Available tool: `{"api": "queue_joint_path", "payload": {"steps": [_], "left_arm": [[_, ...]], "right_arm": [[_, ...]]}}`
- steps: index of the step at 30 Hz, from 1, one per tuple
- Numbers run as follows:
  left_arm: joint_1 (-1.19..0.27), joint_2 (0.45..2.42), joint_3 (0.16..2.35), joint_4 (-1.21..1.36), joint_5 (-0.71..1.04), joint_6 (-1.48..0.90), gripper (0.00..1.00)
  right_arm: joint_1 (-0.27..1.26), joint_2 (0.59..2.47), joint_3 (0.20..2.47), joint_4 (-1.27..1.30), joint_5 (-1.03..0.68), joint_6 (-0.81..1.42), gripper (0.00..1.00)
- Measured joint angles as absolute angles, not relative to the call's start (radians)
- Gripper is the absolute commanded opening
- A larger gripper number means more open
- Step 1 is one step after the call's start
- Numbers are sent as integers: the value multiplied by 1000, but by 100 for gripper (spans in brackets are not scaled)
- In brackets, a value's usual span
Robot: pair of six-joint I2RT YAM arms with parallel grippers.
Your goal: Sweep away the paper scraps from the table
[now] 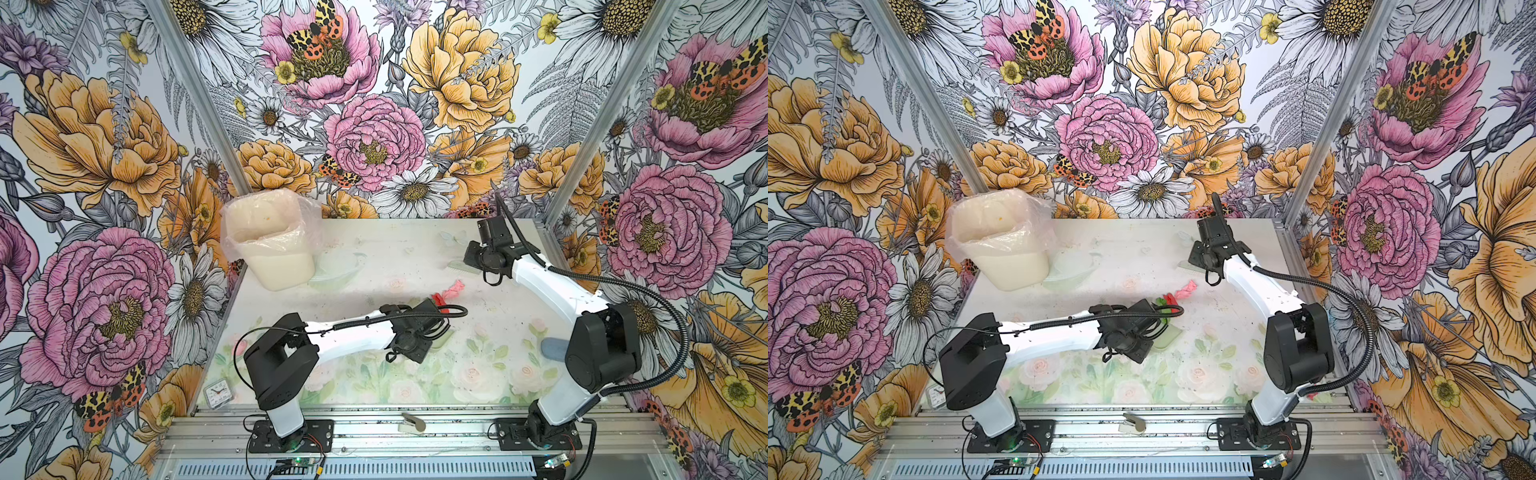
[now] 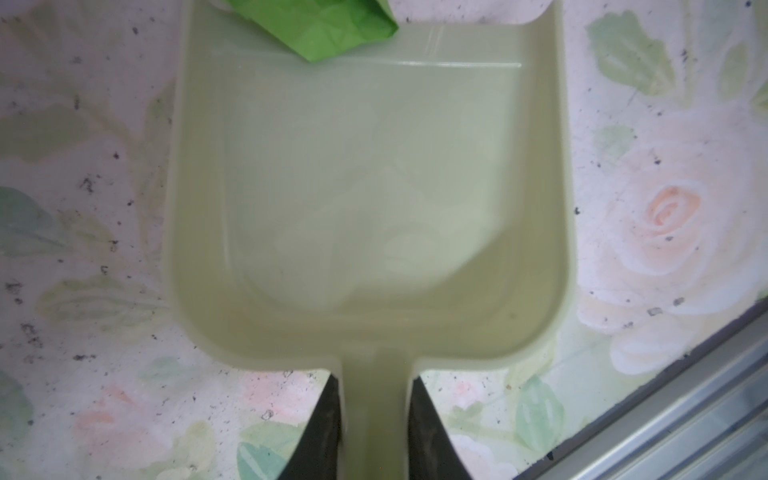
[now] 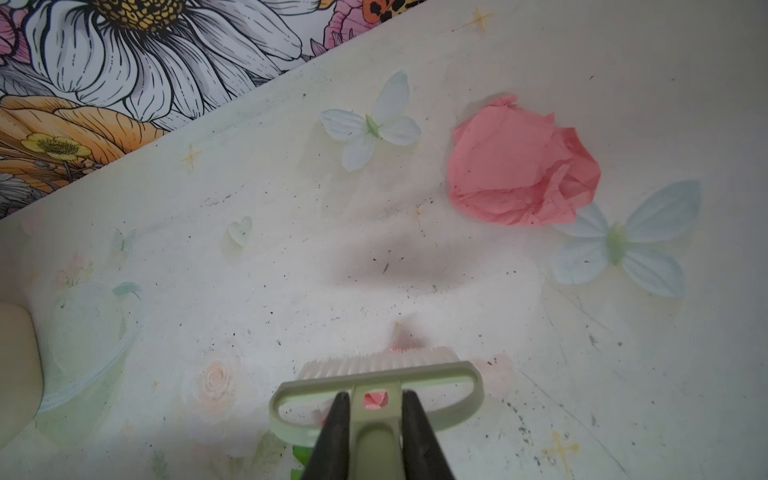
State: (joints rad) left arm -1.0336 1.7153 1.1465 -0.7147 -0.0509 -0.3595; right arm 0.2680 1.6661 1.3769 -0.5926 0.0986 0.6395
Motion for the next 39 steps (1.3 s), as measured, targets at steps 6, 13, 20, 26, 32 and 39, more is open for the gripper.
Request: {"api": "queue_joint_path", "payload": {"steps": [6, 13, 20, 26, 32, 39], "left_arm": [[-1035, 1715, 1147, -715, -51, -359, 0], [-1035, 1759, 1158, -715, -51, -359, 0], [-1034, 1766, 1164, -715, -52, -359, 0], [-1032, 1768, 1165, -714, -52, -360, 0], [-1031, 1786, 1165, -704, -52, -360, 0], [-1029, 1789, 1166, -680, -51, -368, 0]], "right_arm": [[261, 1723, 1430, -589, 185, 627, 0], [267, 1810, 1433, -590, 237, 640, 0], [329, 1813, 1382, -579, 233, 670, 0], [388, 1758, 1308, -573, 232, 702, 0], [429, 1699, 1228, -560, 226, 747, 0], [492, 1641, 1137, -546, 216, 820, 0]]}}
